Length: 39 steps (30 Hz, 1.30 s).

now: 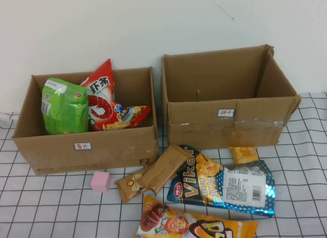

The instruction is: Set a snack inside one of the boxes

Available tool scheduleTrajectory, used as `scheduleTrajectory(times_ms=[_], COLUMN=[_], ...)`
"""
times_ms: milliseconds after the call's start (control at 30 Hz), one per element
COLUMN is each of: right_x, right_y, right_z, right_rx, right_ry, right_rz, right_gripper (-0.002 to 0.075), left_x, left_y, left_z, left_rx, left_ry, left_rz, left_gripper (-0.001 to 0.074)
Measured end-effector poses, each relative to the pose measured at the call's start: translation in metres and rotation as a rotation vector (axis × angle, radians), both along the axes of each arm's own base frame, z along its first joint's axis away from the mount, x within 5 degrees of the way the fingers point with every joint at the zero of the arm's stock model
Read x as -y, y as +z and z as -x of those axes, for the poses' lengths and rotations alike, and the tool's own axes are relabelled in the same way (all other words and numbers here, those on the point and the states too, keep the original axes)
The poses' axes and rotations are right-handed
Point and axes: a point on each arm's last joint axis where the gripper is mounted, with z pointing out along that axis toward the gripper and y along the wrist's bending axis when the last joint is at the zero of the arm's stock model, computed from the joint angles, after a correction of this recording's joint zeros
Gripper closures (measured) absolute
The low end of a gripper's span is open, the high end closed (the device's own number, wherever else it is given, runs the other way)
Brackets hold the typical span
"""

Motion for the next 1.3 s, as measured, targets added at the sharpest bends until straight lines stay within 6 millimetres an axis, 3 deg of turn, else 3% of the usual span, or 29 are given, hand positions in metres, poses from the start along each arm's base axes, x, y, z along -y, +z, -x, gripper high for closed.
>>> scheduleTrajectory(times_ms=[1033, 1133, 1300], right_x=[0.001, -0.002, -0.010], right_y=[0.000, 0.002, 0.008], right_z=[0.000, -0.001, -0.003], right_rx=[-0.002, 0.023, 0.111], right_ry=[-0.004, 0.004, 0.007], right_rz=[0.023, -0.054, -0.374], right_gripper=[0.0727, 0.0727, 0.0727], left_x=[0.000, 0.000, 0.000], left_y=[0.000, 0.000, 0.000], left_z=[0.000, 0.000, 0.000], left_rx=[0.000, 0.000, 0.000], left_ry=[0.000, 0.000, 0.000], left_rz=[0.000, 0.000, 0.000], left_gripper=[0.0736, 0.0736, 0.0736])
